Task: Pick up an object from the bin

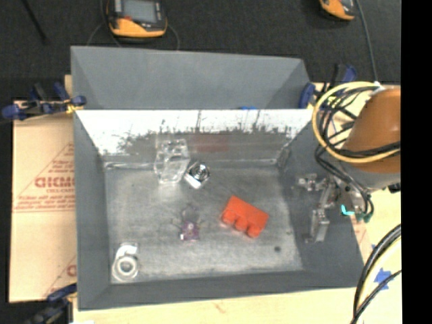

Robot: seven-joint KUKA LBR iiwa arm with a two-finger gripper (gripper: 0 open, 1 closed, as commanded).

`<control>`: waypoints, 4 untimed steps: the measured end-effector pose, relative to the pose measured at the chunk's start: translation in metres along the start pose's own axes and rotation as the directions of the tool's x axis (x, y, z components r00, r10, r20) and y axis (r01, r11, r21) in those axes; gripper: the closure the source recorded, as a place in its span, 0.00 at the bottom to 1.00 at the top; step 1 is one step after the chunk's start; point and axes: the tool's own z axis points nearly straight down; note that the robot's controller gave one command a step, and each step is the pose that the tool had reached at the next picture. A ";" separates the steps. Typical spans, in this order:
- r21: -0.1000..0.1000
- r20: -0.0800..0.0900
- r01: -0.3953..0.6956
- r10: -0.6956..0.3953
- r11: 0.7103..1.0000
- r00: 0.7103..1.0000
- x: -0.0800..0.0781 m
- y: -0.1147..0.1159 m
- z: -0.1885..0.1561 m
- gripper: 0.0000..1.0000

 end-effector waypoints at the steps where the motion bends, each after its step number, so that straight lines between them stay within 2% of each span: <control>1: -0.003 0.004 -0.121 0.121 0.993 0.993 -0.009 0.073 0.112 0.00; 2: -0.003 0.003 -0.252 0.252 0.968 0.968 0.007 0.106 0.079 0.00; 3: -0.004 0.008 -0.360 0.360 0.933 0.933 -0.006 0.108 0.079 0.00; 4: -0.003 0.003 -0.594 0.594 0.804 0.804 -0.009 0.116 0.110 0.00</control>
Offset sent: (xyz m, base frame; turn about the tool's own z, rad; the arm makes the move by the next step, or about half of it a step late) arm 0.0090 0.0710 -0.1096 0.1246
